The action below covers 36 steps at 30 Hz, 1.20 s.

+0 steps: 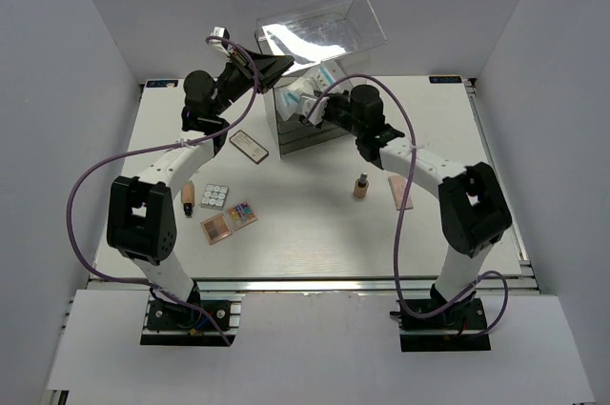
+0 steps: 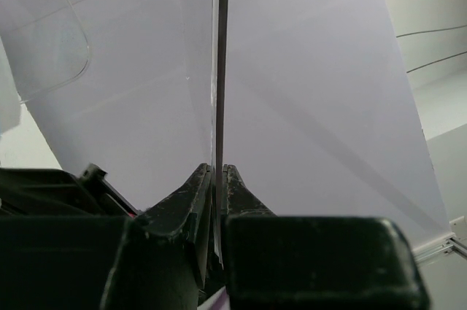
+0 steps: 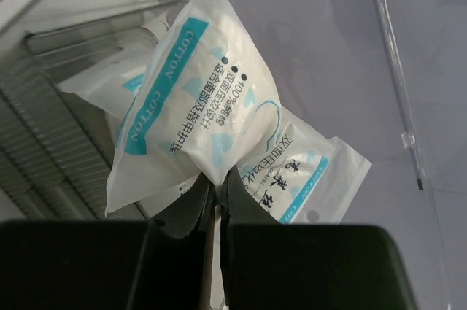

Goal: Organize the makeup

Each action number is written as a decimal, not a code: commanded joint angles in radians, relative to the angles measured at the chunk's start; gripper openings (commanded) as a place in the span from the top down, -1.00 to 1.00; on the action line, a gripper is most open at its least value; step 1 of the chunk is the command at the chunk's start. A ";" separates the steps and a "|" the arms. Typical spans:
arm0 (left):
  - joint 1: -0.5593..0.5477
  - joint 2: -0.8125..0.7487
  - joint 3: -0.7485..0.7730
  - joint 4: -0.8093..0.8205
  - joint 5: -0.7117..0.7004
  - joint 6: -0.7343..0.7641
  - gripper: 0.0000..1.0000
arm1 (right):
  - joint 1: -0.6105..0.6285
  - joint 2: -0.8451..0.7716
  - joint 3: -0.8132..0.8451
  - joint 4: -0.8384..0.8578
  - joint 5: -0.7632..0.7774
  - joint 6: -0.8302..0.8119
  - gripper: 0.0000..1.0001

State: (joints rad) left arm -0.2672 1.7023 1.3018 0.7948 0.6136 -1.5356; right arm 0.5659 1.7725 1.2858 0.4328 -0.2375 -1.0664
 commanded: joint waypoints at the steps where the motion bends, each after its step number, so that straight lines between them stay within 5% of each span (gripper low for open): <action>1: 0.006 -0.026 -0.004 0.049 -0.006 -0.031 0.89 | 0.002 0.054 0.087 0.133 0.075 0.023 1.00; 3: 0.005 -0.027 -0.004 0.047 -0.005 -0.032 0.89 | 0.002 0.090 0.124 0.120 0.086 0.020 0.85; 8: 0.006 -0.027 -0.001 0.046 -0.003 -0.032 0.89 | -0.003 0.160 0.204 0.069 0.099 0.000 -0.15; 13: 0.006 -0.029 -0.004 0.046 -0.002 -0.032 0.89 | -0.014 0.099 0.127 0.041 0.057 -0.006 -0.47; 18: 0.008 -0.033 -0.013 0.047 0.000 -0.031 0.89 | -0.047 -0.111 -0.032 -0.055 -0.183 -0.035 -0.41; 21: 0.008 -0.038 -0.019 0.044 0.005 -0.032 0.89 | -0.063 -0.227 -0.144 -0.088 -0.230 -0.043 -0.13; 23: 0.008 -0.039 -0.021 0.038 0.006 -0.029 0.89 | -0.064 -0.274 -0.206 0.027 -0.206 -0.020 0.27; 25: 0.008 -0.041 -0.024 0.037 0.006 -0.027 0.89 | -0.064 -0.318 -0.273 0.105 -0.157 -0.001 0.46; 36: 0.008 -0.052 -0.039 -0.011 -0.003 -0.001 0.89 | -0.067 -0.207 -0.105 0.221 0.003 -0.066 0.48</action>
State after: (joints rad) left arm -0.2638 1.7016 1.2819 0.8047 0.6220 -1.5269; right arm 0.5014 1.5280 1.0950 0.5579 -0.2893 -1.1080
